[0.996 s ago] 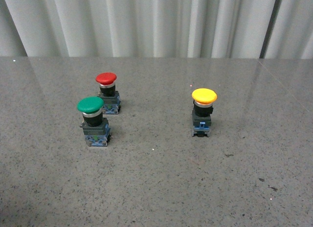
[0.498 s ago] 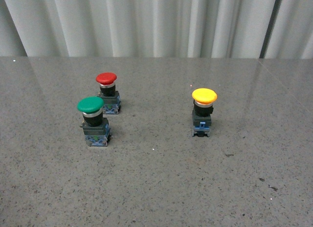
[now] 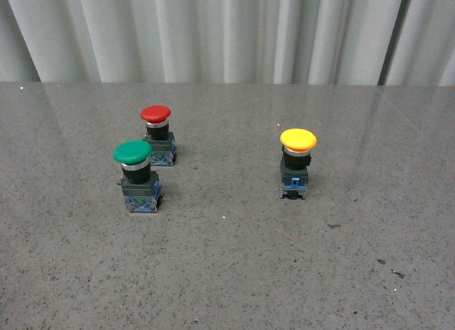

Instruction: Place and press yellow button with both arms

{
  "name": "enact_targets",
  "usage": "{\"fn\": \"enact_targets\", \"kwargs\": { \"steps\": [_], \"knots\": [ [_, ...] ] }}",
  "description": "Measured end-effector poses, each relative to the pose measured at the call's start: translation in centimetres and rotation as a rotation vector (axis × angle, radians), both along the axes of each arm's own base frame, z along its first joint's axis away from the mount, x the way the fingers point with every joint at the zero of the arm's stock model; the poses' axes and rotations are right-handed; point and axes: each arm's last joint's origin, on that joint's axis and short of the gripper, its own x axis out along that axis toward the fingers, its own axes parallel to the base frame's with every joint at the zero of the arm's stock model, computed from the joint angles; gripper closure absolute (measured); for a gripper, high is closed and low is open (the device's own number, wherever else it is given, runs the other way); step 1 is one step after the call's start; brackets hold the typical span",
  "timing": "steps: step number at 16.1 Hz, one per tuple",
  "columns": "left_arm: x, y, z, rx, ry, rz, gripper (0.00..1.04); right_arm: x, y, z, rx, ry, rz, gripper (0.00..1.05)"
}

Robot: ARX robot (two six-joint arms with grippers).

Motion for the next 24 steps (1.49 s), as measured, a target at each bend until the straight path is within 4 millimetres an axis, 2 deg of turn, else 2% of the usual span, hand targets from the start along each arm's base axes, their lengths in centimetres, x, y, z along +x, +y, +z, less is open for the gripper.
{"fn": "enact_targets", "kwargs": {
  "steps": [2,8,10,11,16,20,24],
  "knots": [
    [-0.2,0.0,-0.6,0.0,-0.014,-0.001,1.01,0.0,0.0,0.0,0.0,0.0,0.0,0.07],
    [-0.9,0.0,-0.6,0.0,-0.014,0.0,1.01,0.0,0.0,0.0,0.0,0.0,0.0,0.07],
    [-1.7,0.0,-1.3,0.0,0.044,-0.003,1.01,0.0,0.0,0.0,0.0,0.0,0.0,0.07],
    [-2.0,0.0,-0.7,0.0,-0.023,-0.002,1.01,0.0,0.0,0.0,0.0,0.0,0.0,0.07],
    [-2.0,0.0,-1.0,0.0,-0.001,0.0,1.01,0.0,0.0,0.0,0.0,0.0,0.0,0.07],
    [-2.0,0.0,-1.0,0.0,0.0,0.0,0.7,0.0,0.0,0.0,0.0,0.0,0.0,0.07],
    [-2.0,0.0,-1.0,0.0,0.0,0.0,0.27,0.0,0.0,0.0,0.0,0.0,0.0,0.07]
  ]
}}
